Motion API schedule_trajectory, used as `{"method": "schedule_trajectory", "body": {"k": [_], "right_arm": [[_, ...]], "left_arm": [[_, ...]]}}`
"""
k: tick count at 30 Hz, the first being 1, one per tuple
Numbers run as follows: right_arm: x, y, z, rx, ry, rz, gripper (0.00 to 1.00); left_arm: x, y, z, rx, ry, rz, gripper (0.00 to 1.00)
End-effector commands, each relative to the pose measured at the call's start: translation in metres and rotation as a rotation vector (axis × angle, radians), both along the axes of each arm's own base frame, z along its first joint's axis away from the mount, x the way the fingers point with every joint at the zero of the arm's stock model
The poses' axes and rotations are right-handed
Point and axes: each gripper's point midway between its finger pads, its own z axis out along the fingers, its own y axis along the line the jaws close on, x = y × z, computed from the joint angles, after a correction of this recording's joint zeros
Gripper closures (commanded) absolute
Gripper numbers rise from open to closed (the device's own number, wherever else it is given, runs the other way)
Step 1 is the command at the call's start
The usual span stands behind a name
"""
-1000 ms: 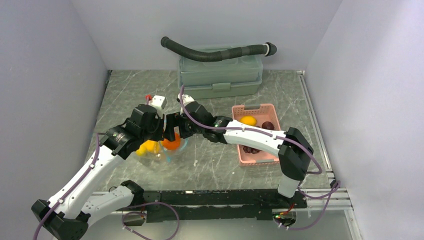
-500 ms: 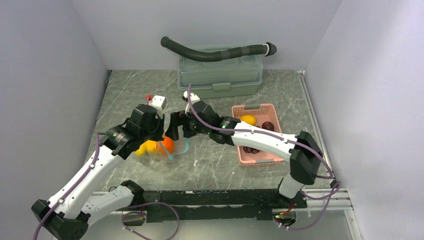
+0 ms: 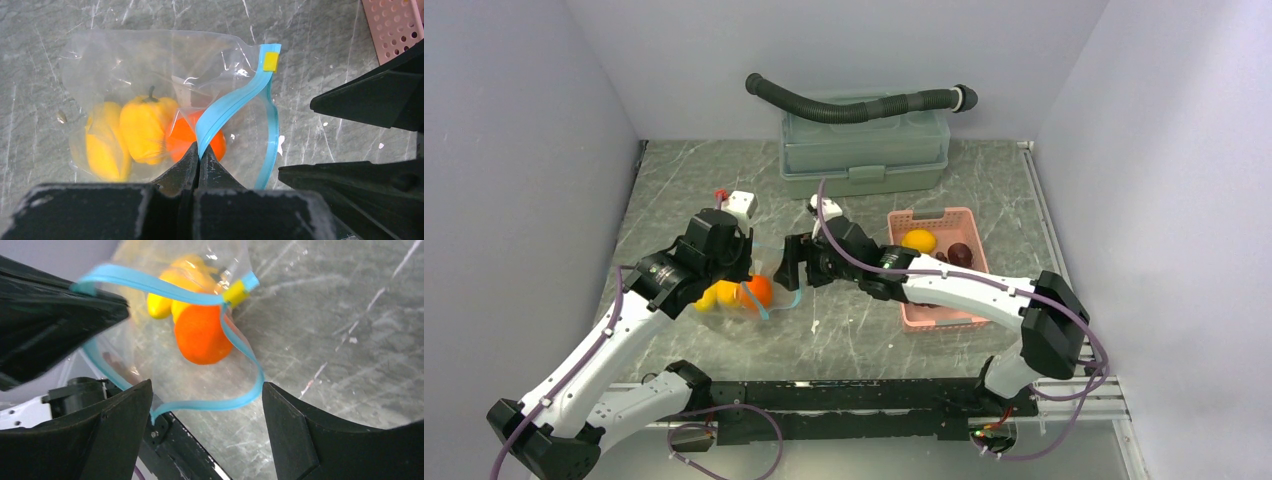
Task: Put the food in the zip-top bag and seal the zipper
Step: Place the fake fruit in the zipper food storage bag, then adjust the zipper food storage bag at the center of the board.
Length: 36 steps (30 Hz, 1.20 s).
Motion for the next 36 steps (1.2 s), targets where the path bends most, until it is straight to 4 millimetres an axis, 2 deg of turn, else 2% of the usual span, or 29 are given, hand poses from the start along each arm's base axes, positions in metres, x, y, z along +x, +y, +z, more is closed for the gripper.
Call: {"method": "schedule_trajectory", "body": {"k": [1, 16, 28, 36], "right_arm": [[-0.001, -0.004, 0.000, 0.032, 0.016, -0.046, 0.17], [-0.004, 0.002, -0.056, 0.022, 0.144, -0.095, 0.27], [-0.001, 0.013, -0.085, 0.020, 0.206, -0.123, 0.39], [-0.002, 0.018, -0.091, 0.049, 0.228, -0.124, 0.52]], "left_arm": [[0.003, -0.002, 0.004, -0.012, -0.018, -0.003, 1.00], [0.003, -0.002, 0.004, -0.013, -0.019, -0.004, 1.00], [0.003, -0.002, 0.004, -0.013, -0.020, -0.005, 1.00], [0.003, -0.002, 0.003, -0.012, -0.018, -0.005, 1.00]]}}
